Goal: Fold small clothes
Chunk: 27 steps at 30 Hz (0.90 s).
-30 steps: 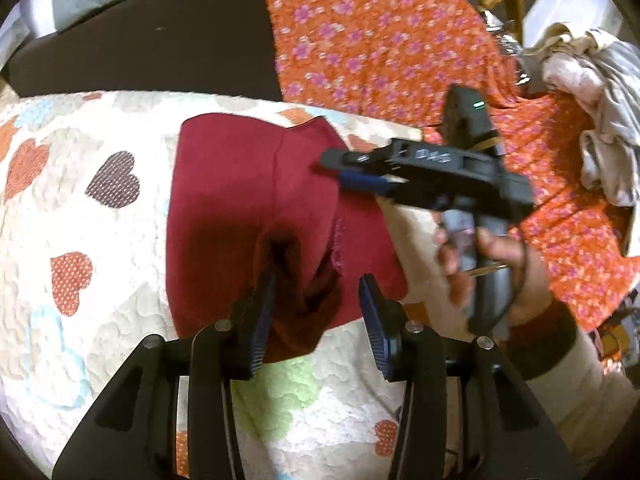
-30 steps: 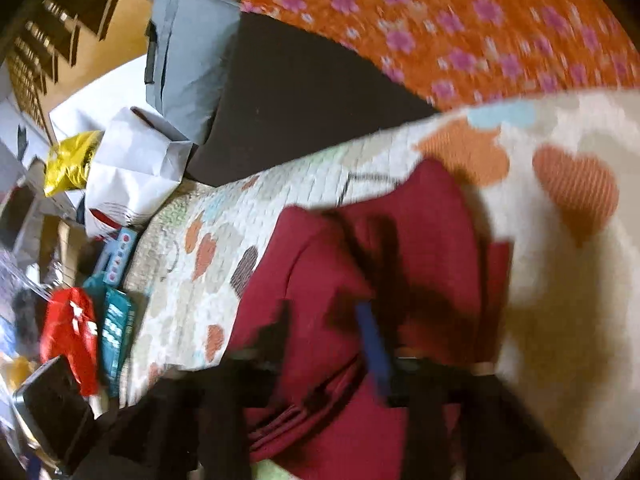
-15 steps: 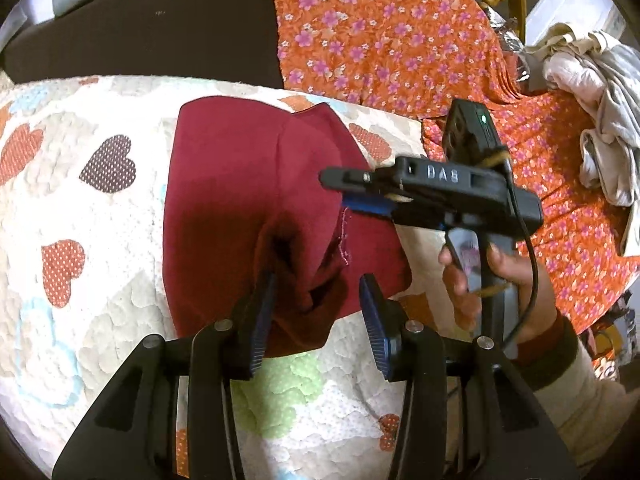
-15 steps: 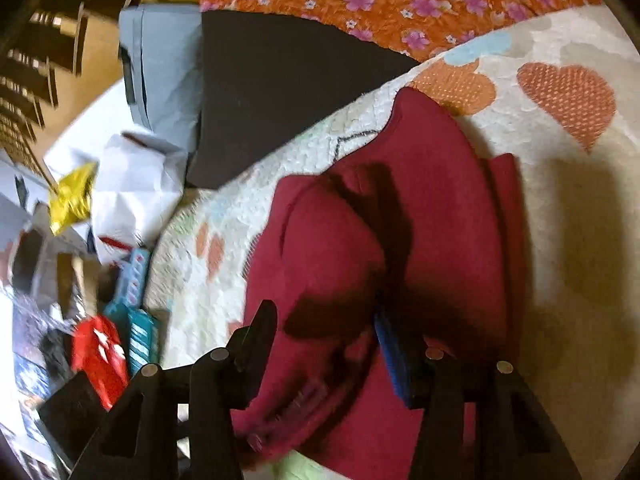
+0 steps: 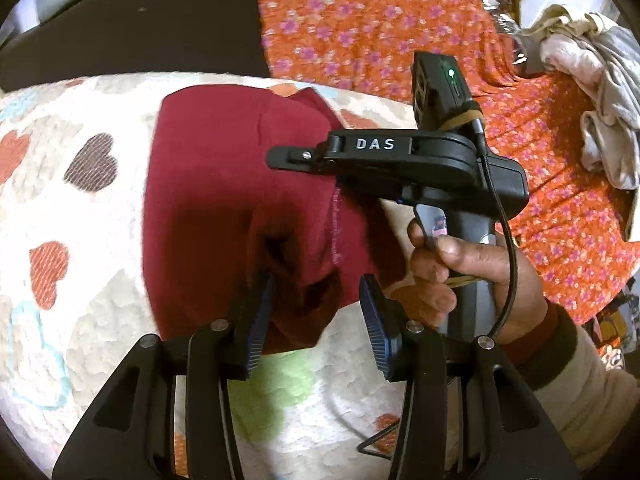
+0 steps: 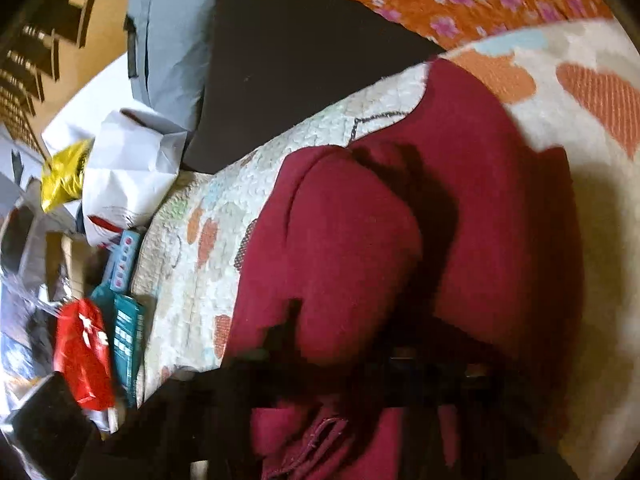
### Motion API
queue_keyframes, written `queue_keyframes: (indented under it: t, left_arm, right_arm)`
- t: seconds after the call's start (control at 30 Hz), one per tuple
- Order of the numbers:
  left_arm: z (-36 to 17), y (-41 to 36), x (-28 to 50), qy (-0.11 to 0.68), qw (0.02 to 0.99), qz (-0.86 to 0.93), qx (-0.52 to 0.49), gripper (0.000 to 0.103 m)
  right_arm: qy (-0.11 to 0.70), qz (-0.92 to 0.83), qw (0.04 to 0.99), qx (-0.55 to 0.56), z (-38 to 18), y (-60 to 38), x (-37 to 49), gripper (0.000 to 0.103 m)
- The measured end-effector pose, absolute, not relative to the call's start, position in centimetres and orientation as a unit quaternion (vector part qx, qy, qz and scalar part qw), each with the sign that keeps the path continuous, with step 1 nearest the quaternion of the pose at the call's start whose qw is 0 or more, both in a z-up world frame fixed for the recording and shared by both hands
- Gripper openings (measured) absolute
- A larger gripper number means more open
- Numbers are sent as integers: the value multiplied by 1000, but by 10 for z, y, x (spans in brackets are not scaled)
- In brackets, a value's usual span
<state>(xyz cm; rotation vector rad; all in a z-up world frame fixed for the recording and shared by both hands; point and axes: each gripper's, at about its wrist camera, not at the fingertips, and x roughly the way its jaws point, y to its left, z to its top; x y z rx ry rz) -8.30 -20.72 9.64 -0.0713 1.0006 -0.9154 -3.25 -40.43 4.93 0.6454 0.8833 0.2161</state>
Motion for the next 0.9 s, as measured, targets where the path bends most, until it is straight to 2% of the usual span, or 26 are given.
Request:
queue_keyframes:
  t: [0.1, 0.2, 0.33, 0.47, 0.67, 0.77, 0.9]
  left_arm:
    - [115, -214, -91, 446, 765, -463, -44, 43]
    - [130, -212, -101, 419, 768, -484, -35, 54]
    - [124, -207, -95, 417, 785, -458, -25, 55]
    - [105, -211, -82, 434, 803, -407, -3, 55]
    - [86, -209, -68, 456, 809, -371, -9, 55]
    - [74, -215, -64, 469, 810, -352, 2, 55]
    - [58, -220, -68, 481, 808, -340, 19, 55]
  right_arm:
    - [400, 94, 877, 248, 77, -405, -40, 17]
    - [385, 67, 900, 192, 102, -415, -45, 16]
    - [384, -1, 913, 139, 102, -434, -37, 16]
    - [455, 24, 869, 192, 57, -446, -20, 17]
    - [395, 21, 888, 233, 106, -462, -69, 20]
    - [418, 100, 879, 205, 116, -425, -68, 20]
    - [422, 62, 888, 170, 115, -410, -79, 20]
